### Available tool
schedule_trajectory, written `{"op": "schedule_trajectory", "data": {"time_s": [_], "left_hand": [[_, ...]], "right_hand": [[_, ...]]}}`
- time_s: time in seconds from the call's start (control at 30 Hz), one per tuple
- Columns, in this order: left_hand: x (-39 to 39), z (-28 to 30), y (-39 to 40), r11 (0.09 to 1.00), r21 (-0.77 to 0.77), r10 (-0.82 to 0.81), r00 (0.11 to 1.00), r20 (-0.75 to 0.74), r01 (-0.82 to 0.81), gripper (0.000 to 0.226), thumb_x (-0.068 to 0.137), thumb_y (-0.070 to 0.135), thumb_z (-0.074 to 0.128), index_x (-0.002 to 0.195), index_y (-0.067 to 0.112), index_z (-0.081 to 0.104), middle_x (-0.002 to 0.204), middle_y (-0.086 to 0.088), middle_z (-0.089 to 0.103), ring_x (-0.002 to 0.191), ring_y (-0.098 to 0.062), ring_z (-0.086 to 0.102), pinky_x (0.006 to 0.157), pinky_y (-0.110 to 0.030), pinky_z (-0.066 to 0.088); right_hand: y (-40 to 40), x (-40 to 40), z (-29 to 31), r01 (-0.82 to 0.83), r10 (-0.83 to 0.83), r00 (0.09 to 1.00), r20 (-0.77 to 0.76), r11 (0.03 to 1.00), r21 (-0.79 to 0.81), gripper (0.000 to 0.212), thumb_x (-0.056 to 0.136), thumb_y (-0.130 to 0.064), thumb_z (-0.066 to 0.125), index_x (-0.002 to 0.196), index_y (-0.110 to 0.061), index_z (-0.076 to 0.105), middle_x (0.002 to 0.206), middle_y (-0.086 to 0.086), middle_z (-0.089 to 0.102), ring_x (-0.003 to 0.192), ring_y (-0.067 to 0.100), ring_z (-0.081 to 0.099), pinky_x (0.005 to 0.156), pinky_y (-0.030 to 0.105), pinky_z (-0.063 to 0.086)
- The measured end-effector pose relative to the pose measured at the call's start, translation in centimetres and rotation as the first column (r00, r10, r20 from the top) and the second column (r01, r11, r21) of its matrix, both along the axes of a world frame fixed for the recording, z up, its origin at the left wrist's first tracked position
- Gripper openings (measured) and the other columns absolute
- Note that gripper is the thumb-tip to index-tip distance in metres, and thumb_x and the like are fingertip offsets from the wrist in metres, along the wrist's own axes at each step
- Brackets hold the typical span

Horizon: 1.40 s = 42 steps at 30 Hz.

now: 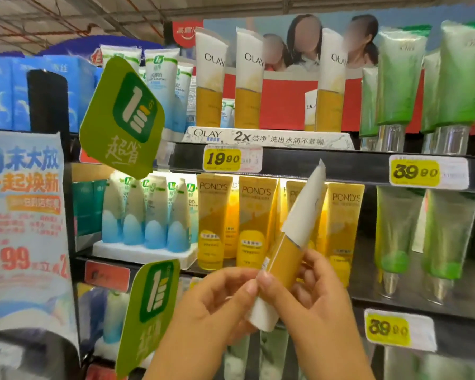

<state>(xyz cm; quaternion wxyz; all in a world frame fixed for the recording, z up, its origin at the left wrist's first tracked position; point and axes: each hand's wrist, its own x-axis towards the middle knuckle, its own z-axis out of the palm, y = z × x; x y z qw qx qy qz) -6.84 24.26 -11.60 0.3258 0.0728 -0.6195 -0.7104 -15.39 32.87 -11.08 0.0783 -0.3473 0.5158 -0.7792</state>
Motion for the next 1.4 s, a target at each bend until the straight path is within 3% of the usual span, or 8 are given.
{"op": "schedule_trajectory", "data": {"time_s": [0.13, 0.27, 0.5, 0.63, 0.83, 0.93, 1.17, 1.4], "left_hand": [[0.4, -3.1, 0.5, 0.965, 0.246, -0.112, 0.992, 0.052, 0.096, 0.027, 0.056, 0.013, 0.067, 0.080, 0.007, 0.075, 0.082, -0.016, 0.073, 0.071, -0.020, 0.070, 0.060, -0.034, 0.059], [0.8, -5.5, 1.0, 0.901, 0.416, -0.178, 0.979, 0.101, 0.121, 0.032, 0.054, 0.014, 0.070, 0.083, 0.002, 0.074, 0.099, -0.028, 0.068, 0.095, -0.039, 0.066, 0.069, -0.044, 0.059], [1.2, -8.1, 1.4, 0.750, 0.642, -0.261, 0.963, 0.068, 0.157, 0.029, 0.061, 0.005, 0.065, 0.087, -0.005, 0.072, 0.099, -0.027, 0.069, 0.092, -0.039, 0.068, 0.068, -0.048, 0.058], [1.8, -9.1, 1.3, 0.686, 0.699, -0.297, 0.955, 0.016, 0.202, 0.020, 0.064, 0.005, 0.061, 0.077, -0.005, 0.074, 0.094, -0.026, 0.071, 0.077, -0.035, 0.071, 0.057, -0.043, 0.059], [2.3, -10.7, 0.7, 0.573, 0.774, -0.375, 0.926, -0.044, 0.269, 0.032, 0.070, 0.009, 0.059, 0.090, -0.014, 0.069, 0.101, -0.033, 0.065, 0.073, -0.036, 0.068, 0.058, -0.042, 0.059], [2.6, -11.2, 0.5, 0.530, 0.802, -0.396, 0.916, -0.055, 0.277, 0.033, 0.069, 0.009, 0.060, 0.089, -0.017, 0.068, 0.096, -0.036, 0.064, 0.069, -0.039, 0.068, 0.051, -0.041, 0.058], [2.6, -11.7, 0.8, 0.518, 0.801, -0.426, 0.903, -0.062, 0.300, 0.031, 0.067, 0.010, 0.063, 0.082, -0.016, 0.069, 0.090, -0.036, 0.064, 0.068, -0.039, 0.068, 0.053, -0.040, 0.058], [2.6, -12.0, 0.9, 0.511, 0.752, -0.539, 0.837, -0.095, 0.415, 0.032, 0.075, 0.012, 0.068, 0.094, -0.013, 0.068, 0.091, -0.039, 0.063, 0.071, -0.042, 0.068, 0.053, -0.036, 0.058]], "right_hand": [[0.2, 0.5, -2.7, 0.035, -0.037, 0.996, 0.085, 0.999, 0.024, 0.046, 0.067, 0.007, 0.073, 0.096, -0.022, 0.054, 0.077, -0.002, 0.072, 0.066, 0.004, 0.068, 0.053, 0.012, 0.049], [0.3, 1.0, -4.8, 0.065, -0.072, 0.987, 0.143, 0.996, 0.055, 0.046, 0.066, 0.008, 0.075, 0.095, -0.021, 0.054, 0.076, -0.002, 0.071, 0.063, 0.004, 0.068, 0.053, 0.013, 0.049], [0.6, 1.7, -7.1, 0.027, -0.051, 0.980, 0.193, 0.992, 0.125, 0.044, 0.072, 0.003, 0.071, 0.099, -0.024, 0.050, 0.089, 0.000, 0.067, 0.065, 0.001, 0.067, 0.054, 0.012, 0.049], [0.9, 1.7, -7.8, -0.022, -0.005, 0.970, 0.243, 0.994, 0.107, 0.035, 0.077, -0.002, 0.065, 0.105, -0.020, 0.053, 0.091, 0.001, 0.071, 0.069, 0.004, 0.069, 0.055, 0.014, 0.052], [1.4, 1.6, -9.1, -0.033, 0.009, 0.955, 0.296, 0.997, 0.074, 0.051, 0.062, -0.027, 0.065, 0.112, -0.016, 0.059, 0.094, 0.004, 0.074, 0.086, 0.018, 0.070, 0.069, 0.031, 0.052], [1.6, 1.6, -9.5, -0.050, 0.030, 0.945, 0.327, 0.997, 0.054, 0.050, 0.065, -0.026, 0.066, 0.113, -0.013, 0.060, 0.095, 0.006, 0.074, 0.083, 0.018, 0.070, 0.064, 0.028, 0.054], [1.8, 1.4, -9.7, -0.040, 0.033, 0.930, 0.366, 0.999, 0.012, 0.041, 0.070, -0.022, 0.062, 0.108, -0.007, 0.060, 0.081, 0.004, 0.073, 0.071, 0.013, 0.068, 0.057, 0.024, 0.054], [1.9, 1.2, -10.1, 0.037, -0.049, 0.928, 0.370, 0.999, 0.039, 0.045, 0.071, -0.027, 0.064, 0.112, -0.008, 0.061, 0.091, 0.011, 0.072, 0.082, 0.025, 0.066, 0.078, 0.044, 0.054]]}}
